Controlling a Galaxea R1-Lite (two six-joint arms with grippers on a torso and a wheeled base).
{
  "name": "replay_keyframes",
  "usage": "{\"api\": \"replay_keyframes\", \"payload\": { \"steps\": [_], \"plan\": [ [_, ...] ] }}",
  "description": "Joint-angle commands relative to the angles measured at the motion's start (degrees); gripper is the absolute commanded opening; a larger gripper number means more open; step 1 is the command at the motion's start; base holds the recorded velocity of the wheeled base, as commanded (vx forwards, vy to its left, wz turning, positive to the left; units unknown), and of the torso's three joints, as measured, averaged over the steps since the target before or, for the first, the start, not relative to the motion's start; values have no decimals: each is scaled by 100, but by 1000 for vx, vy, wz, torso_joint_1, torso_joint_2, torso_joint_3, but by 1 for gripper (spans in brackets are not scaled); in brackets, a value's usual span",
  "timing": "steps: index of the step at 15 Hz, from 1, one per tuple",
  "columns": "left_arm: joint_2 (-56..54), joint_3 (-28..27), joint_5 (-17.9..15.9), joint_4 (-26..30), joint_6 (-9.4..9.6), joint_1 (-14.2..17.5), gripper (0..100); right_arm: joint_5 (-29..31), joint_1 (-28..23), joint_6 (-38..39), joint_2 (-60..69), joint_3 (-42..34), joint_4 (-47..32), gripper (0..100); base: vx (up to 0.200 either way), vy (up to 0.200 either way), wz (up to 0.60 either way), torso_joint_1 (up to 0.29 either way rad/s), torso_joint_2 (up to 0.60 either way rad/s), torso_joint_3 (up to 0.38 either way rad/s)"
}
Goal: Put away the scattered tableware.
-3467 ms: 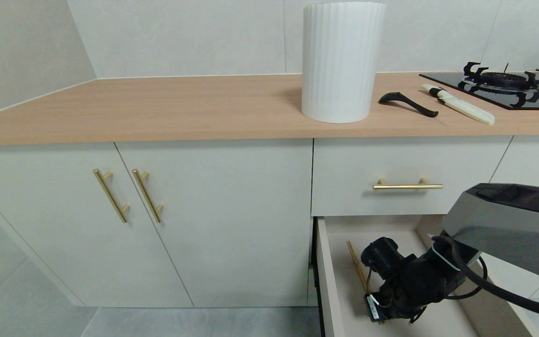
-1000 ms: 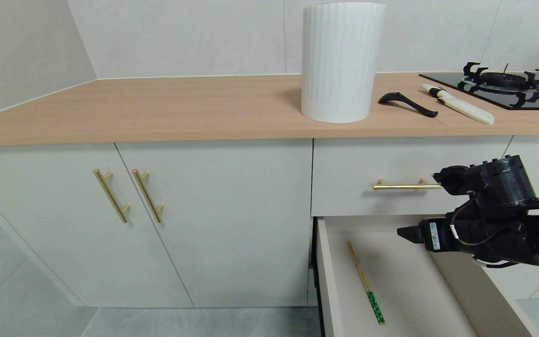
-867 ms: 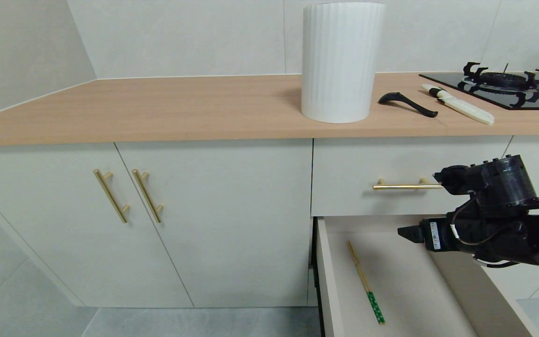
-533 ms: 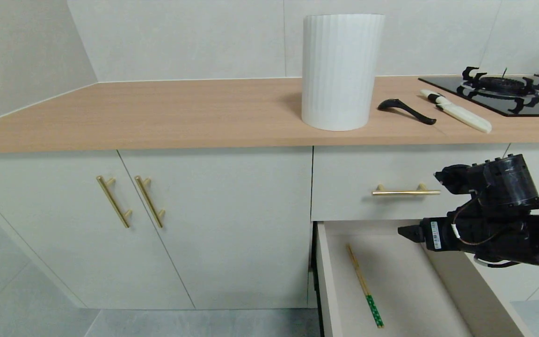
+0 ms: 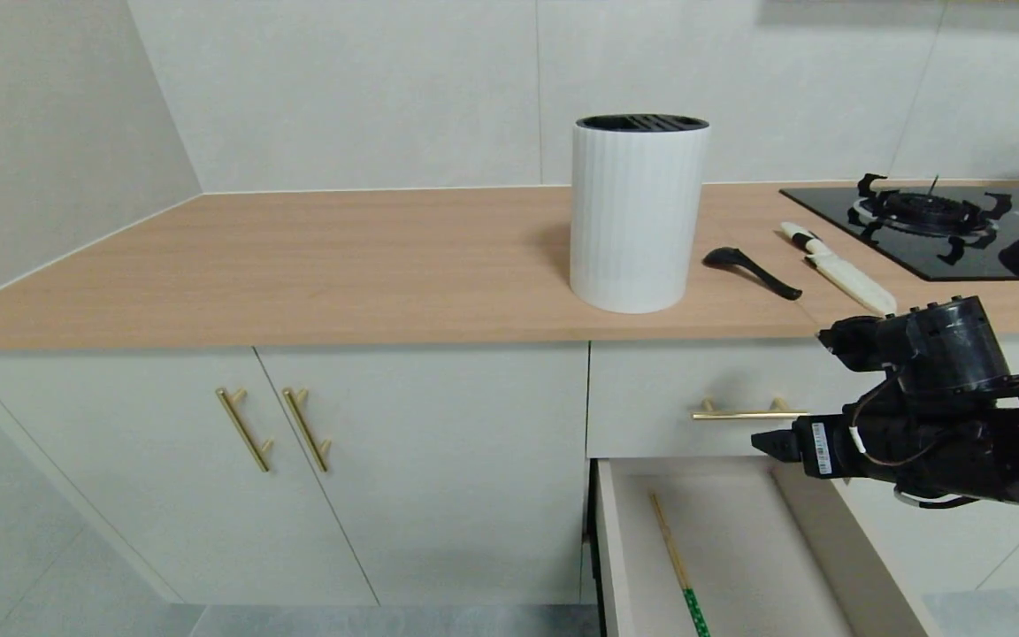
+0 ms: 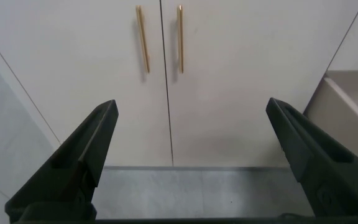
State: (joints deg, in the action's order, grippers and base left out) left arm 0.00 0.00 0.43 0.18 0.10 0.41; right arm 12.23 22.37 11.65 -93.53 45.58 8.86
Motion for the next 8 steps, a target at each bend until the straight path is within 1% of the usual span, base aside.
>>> {"api": "replay_keyframes", "payload": {
  "steps": [1,8],
  "plan": [
    [9,0,1,-1,-1,2,100,-1,-5,-5,-43,3,1,100,0,0,0,178,-471,-290],
    [9,0,1,-1,-1,2,100,8,4,-76,-131,-14,1,100,0,0,0,201,-481,-286]
  ]
}}
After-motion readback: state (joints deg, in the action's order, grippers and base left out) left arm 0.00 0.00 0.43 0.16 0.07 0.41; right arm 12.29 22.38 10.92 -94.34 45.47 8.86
